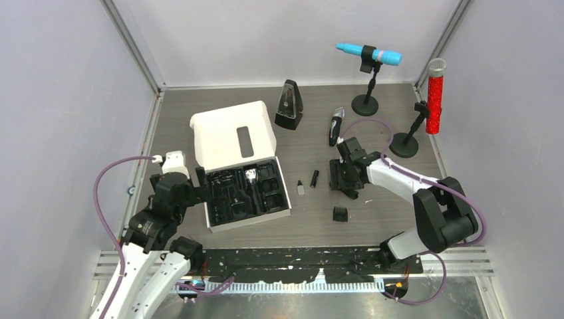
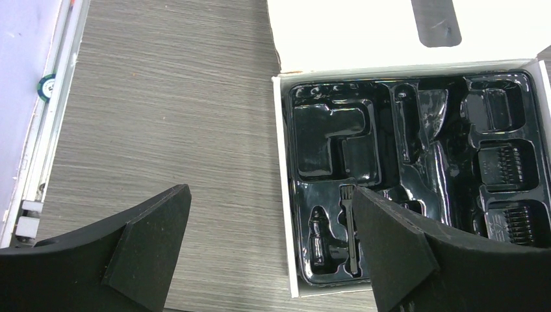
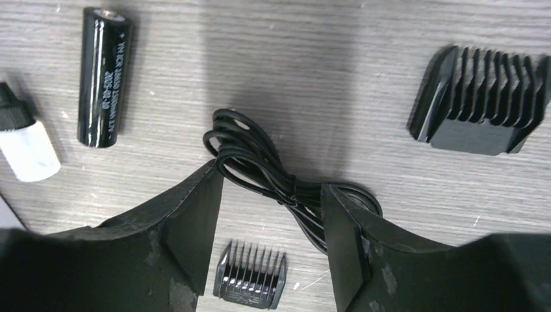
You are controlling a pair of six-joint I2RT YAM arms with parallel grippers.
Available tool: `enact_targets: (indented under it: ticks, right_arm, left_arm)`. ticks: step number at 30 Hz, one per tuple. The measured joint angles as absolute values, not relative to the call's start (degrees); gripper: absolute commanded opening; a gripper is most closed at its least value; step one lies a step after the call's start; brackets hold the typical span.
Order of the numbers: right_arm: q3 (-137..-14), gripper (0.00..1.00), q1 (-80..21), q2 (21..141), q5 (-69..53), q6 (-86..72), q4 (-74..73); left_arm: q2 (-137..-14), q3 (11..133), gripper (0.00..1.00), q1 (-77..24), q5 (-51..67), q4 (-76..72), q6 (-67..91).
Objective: Sort the hair-cutting tools
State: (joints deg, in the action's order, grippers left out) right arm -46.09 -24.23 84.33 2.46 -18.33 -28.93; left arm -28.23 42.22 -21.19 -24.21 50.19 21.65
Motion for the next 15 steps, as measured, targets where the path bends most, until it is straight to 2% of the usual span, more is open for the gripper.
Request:
enact_targets:
  ticks: [2, 5, 7, 15]
  right_arm:
    - [-45.6, 0.63, -25.04, 83.44, 2.46, -18.68, -28.97]
    - [-44.93, 0.74, -25.96, 82.46, 2.48, -19.38, -29.47]
    - [-44.73, 0.78, -26.55, 82.32, 2.81, -19.62, -29.82]
    - [-43.03, 0.86, -27.86, 80.84, 4.36, -19.66, -30.04]
  left_arm:
    - [-28.23, 42.13, 0.99, -21.19, -23.83, 49.98, 21.61]
    - [-28.21, 42.06, 0.99, -21.19, -23.05, 49.98, 21.61]
    - [-28.21, 42.04, 0.99, -21.17, -22.44, 49.95, 21.61]
    - [-27.42, 41.78, 0.99, -21.19, -21.15, 49.95, 21.61]
